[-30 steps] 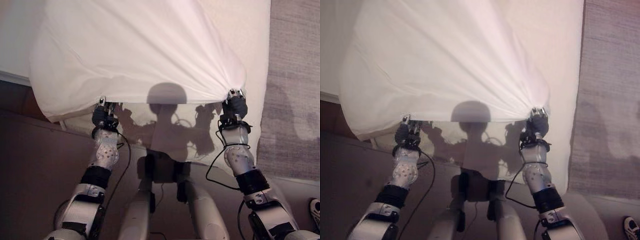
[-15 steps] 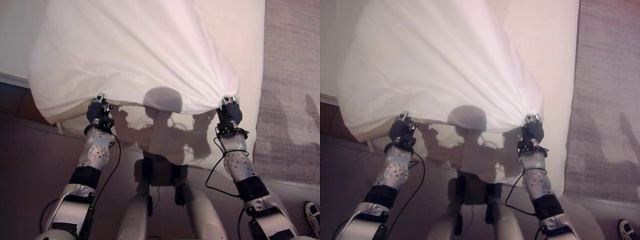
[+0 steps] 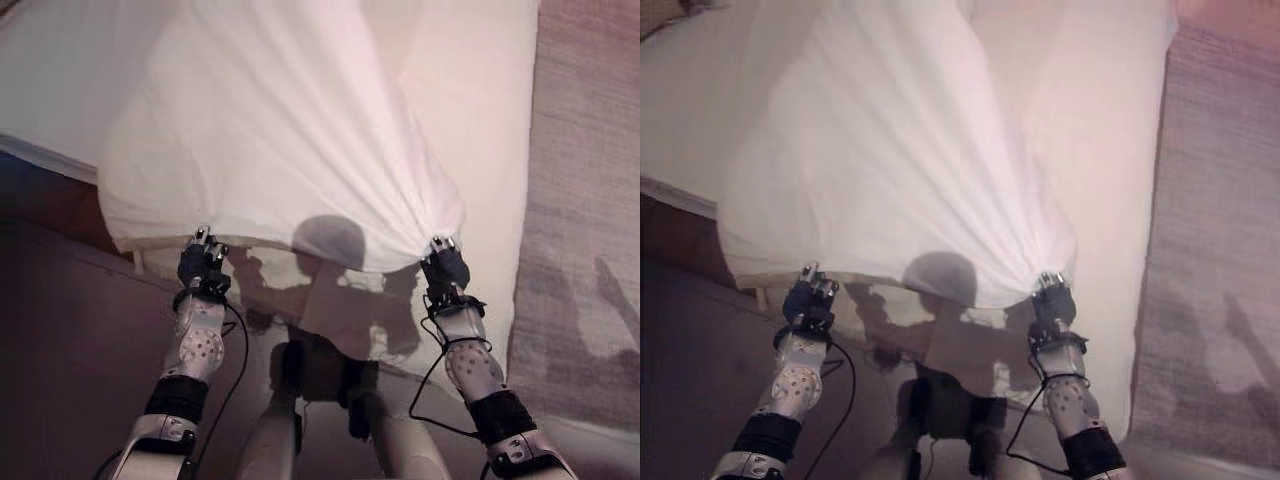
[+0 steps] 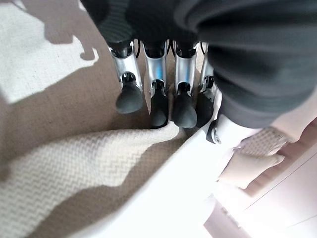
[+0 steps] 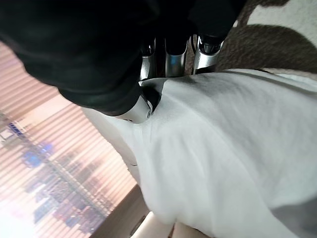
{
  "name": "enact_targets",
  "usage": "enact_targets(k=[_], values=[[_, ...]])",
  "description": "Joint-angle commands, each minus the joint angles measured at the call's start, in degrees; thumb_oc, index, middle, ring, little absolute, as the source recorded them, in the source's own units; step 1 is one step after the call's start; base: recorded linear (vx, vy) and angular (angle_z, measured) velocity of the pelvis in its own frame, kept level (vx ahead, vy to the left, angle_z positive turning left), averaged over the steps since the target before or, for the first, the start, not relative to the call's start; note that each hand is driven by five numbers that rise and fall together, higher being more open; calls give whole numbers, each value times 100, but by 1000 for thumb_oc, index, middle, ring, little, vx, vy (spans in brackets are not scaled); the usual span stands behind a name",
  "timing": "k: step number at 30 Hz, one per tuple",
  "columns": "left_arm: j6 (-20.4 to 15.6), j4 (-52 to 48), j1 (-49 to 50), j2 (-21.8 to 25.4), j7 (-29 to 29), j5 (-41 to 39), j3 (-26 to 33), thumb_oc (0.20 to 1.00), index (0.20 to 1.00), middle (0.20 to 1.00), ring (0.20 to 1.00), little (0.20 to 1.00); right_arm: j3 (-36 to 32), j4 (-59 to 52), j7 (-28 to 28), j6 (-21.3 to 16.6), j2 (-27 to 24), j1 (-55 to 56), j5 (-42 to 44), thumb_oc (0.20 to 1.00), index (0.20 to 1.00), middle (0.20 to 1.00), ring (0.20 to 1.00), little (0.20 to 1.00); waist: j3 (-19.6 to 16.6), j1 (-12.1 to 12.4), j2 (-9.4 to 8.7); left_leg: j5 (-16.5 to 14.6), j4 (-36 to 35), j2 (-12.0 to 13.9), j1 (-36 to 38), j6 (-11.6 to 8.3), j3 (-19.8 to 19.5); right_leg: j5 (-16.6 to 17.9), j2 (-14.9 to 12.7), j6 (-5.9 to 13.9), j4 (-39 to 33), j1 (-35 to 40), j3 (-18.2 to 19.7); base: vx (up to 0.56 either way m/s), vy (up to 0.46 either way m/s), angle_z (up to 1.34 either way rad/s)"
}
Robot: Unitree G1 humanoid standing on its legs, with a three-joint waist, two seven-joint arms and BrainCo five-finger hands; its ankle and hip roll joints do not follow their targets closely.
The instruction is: Make the bed
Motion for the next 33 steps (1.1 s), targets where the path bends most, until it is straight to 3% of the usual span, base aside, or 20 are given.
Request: enact_targets(k=[1, 2, 3, 4, 6, 8, 9, 11, 12, 14, 16, 19, 20, 21, 23, 25, 26, 30, 33], values=[[-358, -370, 258, -80, -195, 271, 201, 200, 200, 200, 200, 200, -113, -298, 146, -134, -22, 725, 136, 200, 200, 200, 200, 200, -451, -65, -102, -857, 912, 208, 37, -26, 14, 660, -385, 279, -121, -5, 79, 13, 351, 39], [-432, -340, 301, -161, -177, 197, 282, 200, 200, 200, 200, 200, -131, -239, 137, -110, -41, 723, 187, 200, 200, 200, 200, 200, -547, -86, -59, -833, 927, 518, 83, -105, -163, 677, -601, 358, -194, 63, 144, 16, 315, 40], [-433, -340, 300, -161, -177, 197, 282, 200, 200, 200, 200, 200, -131, -238, 138, -110, -42, 721, 188, 200, 200, 200, 200, 200, -564, -100, -62, -808, 915, 508, 59, -103, -174, 698, -610, 359, -212, 48, 134, 30, 561, 28], [-497, -352, 336, -160, -154, 217, 312, 200, 200, 200, 200, 200, -139, -186, 128, -93, -108, 717, 221, 200, 200, 200, 200, 200, -663, -110, 25, -800, 998, 806, 88, -252, -268, 724, -802, 427, -221, 75, 291, 11, 326, 16], [-523, -321, 317, -154, -157, 198, 323, 200, 200, 200, 200, 200, -135, -183, 128, -93, -112, 708, 229, 200, 200, 200, 200, 200, -707, -106, 49, -835, 1131, 821, 44, -318, -363, 806, -930, 474, -279, 105, 369, -1, 462, -1], [-598, -311, 290, -123, -193, 117, 297, 200, 200, 200, 200, 200, -131, -208, 128, -70, -127, 707, 273, 200, 200, 200, 200, 200, -761, -122, 48, -1243, 1506, 566, 29, -352, -525, 1164, -1260, 602, -411, 182, 551, -28, 632, -16], [-568, -327, 315, -117, -211, 118, 267, 200, 200, 200, 200, 200, -125, -189, 109, -20, -137, 722, 276, 200, 200, 200, 200, 200, -785, -143, 64, -1373, 1535, 511, 68, -303, -416, 1310, -1376, 621, -459, 205, 606, -44, 646, -25], [-635, -292, 295, -35, -234, 161, 206, 200, 200, 200, 200, 200, -145, -154, 96, -38, -47, 715, 288, 200, 200, 200, 200, 200, -898, -194, -69, -1509, 1615, 160, 7, -196, -121, 2279, -1773, 793, -838, 141, 639, -96, 641, -13], [-650, -294, 275, 29, -201, 207, 224, 200, 200, 200, 200, 200, -112, -92, 75, -45, 16, 632, 274, 200, 200, 200, 200, 200, -933, -139, -30, -1505, 1556, 140, 10, -168, 103, 2530, -1862, 852, -936, 109, 361, -130, 617, -25], [-641, -264, 261, 100, -168, 293, 265, 200, 200, 200, 200, 200, -43, 60, 70, -80, 120, 523, 290, 200, 200, 200, 200, 200, -997, -42, 125, -1317, 1272, 118, -3, -86, 331, 2041, -1782, 765, -729, 98, -128, -177, 619, -63], [-609, -271, 223, 174, -201, 349, 288, 200, 200, 200, 200, 200, 0, 148, 70, -92, 106, 442, 250, 200, 200, 200, 200, 200, -1077, -28, 261, -1021, 853, -5, 16, -17, 454, 1440, -1471, 627, 58, 94, -145, -187, 570, -55], [-524, -356, 206, 224, -198, 465, 281, 200, 200, 200, 200, 200, 174, 172, 107, -76, 240, 426, 264, 200, 200, 200, 200, 200, -1154, 27, 256, -879, 623, -118, 169, 46, 629, 497, -649, 413, 759, 306, -280, -109, 401, 3], [-461, -361, 278, 251, -171, 540, 358, 200, 200, 200, 200, 200, 262, 254, 191, -19, 286, 483, 293, 200, 200, 200, 200, 200, -1246, 69, 135, -858, 565, -247, 298, 47, 744, 122, -97, 350, 702, 562, -240, -30, 229, -45], [-460, -363, 279, 252, -171, 540, 359, 200, 200, 200, 200, 200, 262, 255, 193, -20, 287, 483, 294, 200, 200, 200, 200, 200, -1251, 71, 138, -842, 555, -241, 293, 46, 745, 143, -89, 346, 680, 562, -240, -40, 197, -52], [-420, -318, 369, 233, -133, 619, 437, 200, 200, 200, 200, 200, 341, 285, 200, 14, 277, 570, 270, 200, 200, 200, 200, 200, -1387, 155, 36, -769, 492, -420, 345, 13, 868, -101, 392, 211, 229, 938, 0, -106, 149, -57], [-392, -259, 372, 200, -169, 588, 447, 200, 200, 200, 200, 200, 312, 326, 190, 31, 264, 575, 281, 200, 200, 200, 200, 200, -1450, 160, 61, -710, 461, -464, 323, -8, 841, -84, 466, 109, -106, 983, 148, -77, 103, -27], [-321, -82, 409, 145, -199, 621, 418, 200, 200, 200, 200, 200, 290, 386, 174, 20, 221, 662, 300, 200, 200, 200, 200, 200, -1500, 93, 117, -713, 687, -542, 223, -119, 790, -73, 561, 26, -266, 1069, 378, -27, 65, -2], [-275, -13, 522, 74, -209, 736, 436, 200, 200, 200, 200, 200, 230, 417, 137, 28, 130, 844, 256, 200, 200, 200, 200, 200, -1398, 26, 182, -725, 1492, -570, -33, -360, 794, -75, 450, -71, -467, 1267, 295, -36, 125, 49], [-309, -14, 573, 67, -198, 788, 534, 200, 200, 200, 200, 200, 156, 429, 154, 76, 60, 877, 212, 200, 200, 200, 200, 200, -1374, -40, 103, -1083, 1920, -98, -101, -197, 793, 10, 107, 75, -562, 1263, 357, -28, 225, 17]])
